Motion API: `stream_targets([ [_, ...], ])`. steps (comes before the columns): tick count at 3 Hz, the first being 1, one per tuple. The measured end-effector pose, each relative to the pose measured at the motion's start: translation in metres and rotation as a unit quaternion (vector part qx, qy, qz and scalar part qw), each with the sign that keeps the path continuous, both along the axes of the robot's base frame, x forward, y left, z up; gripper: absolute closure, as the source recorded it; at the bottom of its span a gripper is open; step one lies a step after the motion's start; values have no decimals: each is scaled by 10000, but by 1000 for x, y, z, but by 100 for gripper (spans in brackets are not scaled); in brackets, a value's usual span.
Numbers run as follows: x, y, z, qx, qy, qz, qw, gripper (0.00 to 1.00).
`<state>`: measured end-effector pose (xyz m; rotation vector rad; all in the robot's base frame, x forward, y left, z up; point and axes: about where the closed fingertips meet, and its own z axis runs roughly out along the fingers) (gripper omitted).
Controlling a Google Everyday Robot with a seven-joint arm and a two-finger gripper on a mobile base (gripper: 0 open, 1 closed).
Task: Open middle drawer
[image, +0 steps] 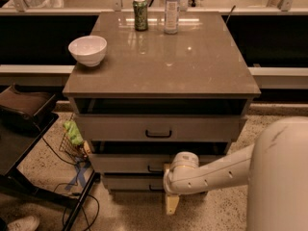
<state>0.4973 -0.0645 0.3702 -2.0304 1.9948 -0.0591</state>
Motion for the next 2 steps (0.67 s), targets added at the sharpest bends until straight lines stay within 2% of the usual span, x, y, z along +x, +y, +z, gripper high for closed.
stream_targets([
  [2,3,21,-19,-33,223,177,9996,0],
])
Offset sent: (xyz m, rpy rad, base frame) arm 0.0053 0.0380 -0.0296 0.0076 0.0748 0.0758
